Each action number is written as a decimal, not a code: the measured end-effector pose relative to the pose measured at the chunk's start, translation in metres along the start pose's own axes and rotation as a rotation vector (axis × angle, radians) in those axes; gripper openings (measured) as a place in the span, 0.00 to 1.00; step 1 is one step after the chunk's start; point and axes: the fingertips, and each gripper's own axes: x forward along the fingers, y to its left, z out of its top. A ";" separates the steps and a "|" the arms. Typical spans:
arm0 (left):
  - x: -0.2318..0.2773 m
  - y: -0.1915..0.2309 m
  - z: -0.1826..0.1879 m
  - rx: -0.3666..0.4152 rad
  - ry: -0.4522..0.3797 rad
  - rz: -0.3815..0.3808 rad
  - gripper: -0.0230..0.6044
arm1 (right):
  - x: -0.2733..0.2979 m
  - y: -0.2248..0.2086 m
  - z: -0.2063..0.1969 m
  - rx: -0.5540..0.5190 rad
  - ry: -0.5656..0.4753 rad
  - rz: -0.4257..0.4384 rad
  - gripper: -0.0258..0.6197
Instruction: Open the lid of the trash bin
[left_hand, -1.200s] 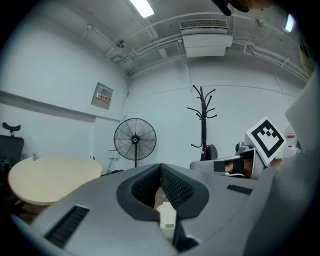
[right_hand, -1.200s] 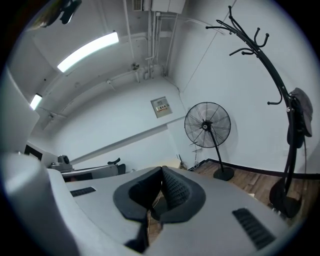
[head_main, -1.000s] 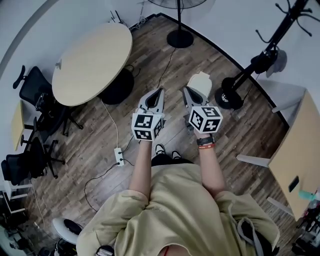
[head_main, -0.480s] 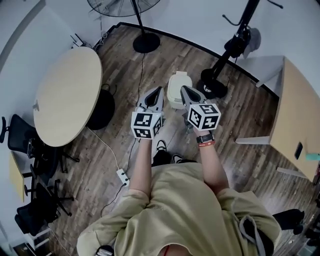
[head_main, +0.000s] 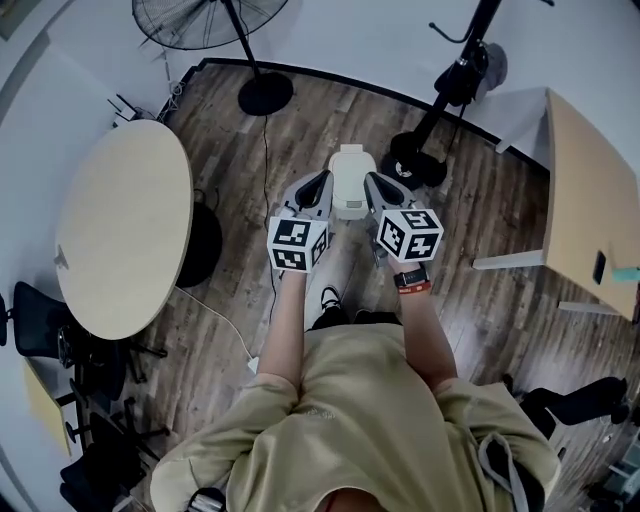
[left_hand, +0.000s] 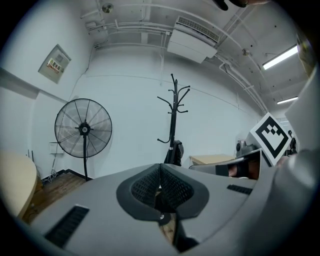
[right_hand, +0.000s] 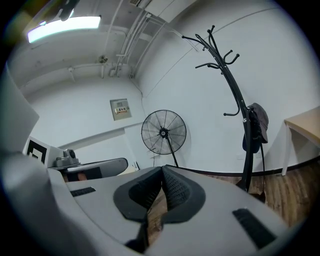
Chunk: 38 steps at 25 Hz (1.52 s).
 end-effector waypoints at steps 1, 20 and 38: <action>0.002 0.003 -0.006 0.001 0.007 -0.009 0.07 | 0.003 -0.001 -0.004 -0.001 0.003 -0.009 0.07; 0.123 0.030 -0.120 -0.080 0.127 -0.015 0.07 | 0.092 -0.118 -0.100 0.029 0.239 -0.016 0.06; 0.184 0.068 -0.256 -0.186 0.258 -0.033 0.07 | 0.177 -0.194 -0.245 0.082 0.496 0.025 0.06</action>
